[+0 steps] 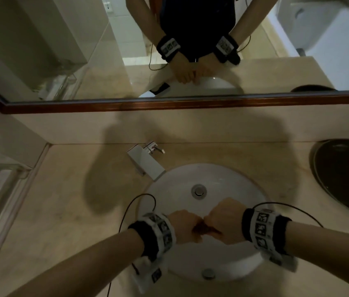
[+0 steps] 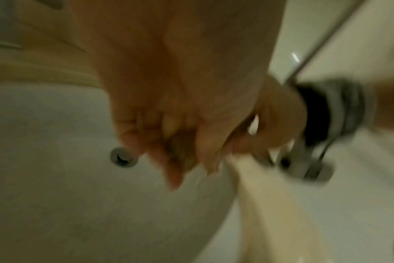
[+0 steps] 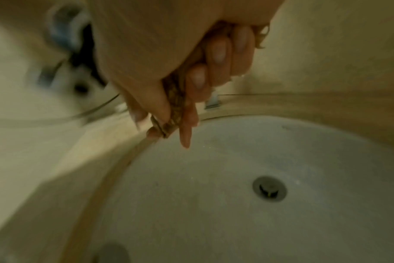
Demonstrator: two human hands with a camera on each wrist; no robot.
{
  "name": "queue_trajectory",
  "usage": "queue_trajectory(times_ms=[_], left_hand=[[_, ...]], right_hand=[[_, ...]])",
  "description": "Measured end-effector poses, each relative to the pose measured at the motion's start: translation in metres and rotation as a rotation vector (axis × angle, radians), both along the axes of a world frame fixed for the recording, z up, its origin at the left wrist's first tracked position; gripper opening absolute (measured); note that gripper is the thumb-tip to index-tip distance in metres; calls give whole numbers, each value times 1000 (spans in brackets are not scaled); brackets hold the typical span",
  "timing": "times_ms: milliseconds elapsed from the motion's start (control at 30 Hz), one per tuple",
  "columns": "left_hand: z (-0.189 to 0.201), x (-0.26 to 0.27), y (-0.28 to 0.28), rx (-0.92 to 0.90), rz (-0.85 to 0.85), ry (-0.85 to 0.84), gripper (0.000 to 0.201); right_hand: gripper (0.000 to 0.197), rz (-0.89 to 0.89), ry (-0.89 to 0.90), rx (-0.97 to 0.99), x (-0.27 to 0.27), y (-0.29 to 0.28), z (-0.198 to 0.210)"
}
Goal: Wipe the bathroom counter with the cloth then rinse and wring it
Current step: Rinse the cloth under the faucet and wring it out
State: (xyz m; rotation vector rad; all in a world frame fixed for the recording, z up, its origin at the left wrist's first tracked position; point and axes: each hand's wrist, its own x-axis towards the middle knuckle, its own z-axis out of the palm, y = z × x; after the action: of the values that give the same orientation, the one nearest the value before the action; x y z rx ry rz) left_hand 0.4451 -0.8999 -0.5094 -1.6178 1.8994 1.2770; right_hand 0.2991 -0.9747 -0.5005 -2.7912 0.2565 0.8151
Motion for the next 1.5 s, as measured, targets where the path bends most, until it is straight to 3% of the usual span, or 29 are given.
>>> queue_trajectory(times_ms=[67,133,200,300,400,500,600,667,800,867,967,1067,1133,1233,1300,1400,1500], left_hand=[[10,9,-10,139,25,114,31],[19,25,-19,212,107,250,24],[22,37,-21,342,234,394,5],[18,28,-14,601,411,637,18],[4,9,-7,599,602,730,27],[-6,-3,-5,518,570,555,25],[-17,-12,-9,286,508,196,38],[-20,-15,-15,74,439,-31,35],[-17,-8,-23,-239,131,-317,40],[-15,-5,-25,-297,-10,-366,41],[-12,-2,-24,-364,-169,-359,39],[-13,0,-20,-416,-278,-295,35],[-15,1,-19,-433,-288,-255,32],[-14,3,-23,-467,-268,-260,27],[-11,6,-26,-471,-220,-274,22],[-7,12,-30,-440,-174,-275,24],[-3,12,-30,-320,-152,-275,26]], right_hand=[[27,205,-43,-64,1,2,5],[23,382,-213,-118,-1,-3,11],[19,476,-473,-185,-4,-9,15],[14,519,-694,-261,1,-17,23],[13,559,-692,-314,2,-26,23],[10,488,-558,-300,-8,-23,10],[10,290,-274,-266,0,-13,3],[15,31,-15,-203,11,-10,-2],[26,-557,145,28,29,1,-17],[33,-856,159,288,29,7,-26],[39,-1289,4,751,21,22,-29],[43,-1608,-57,1152,10,44,-26],[41,-1718,-42,1388,7,50,-26],[27,-1722,-39,1599,6,43,-19],[27,-1691,-67,1594,6,36,-14],[36,-1529,-118,1295,6,23,-12],[31,-1009,-43,739,9,9,-6]])
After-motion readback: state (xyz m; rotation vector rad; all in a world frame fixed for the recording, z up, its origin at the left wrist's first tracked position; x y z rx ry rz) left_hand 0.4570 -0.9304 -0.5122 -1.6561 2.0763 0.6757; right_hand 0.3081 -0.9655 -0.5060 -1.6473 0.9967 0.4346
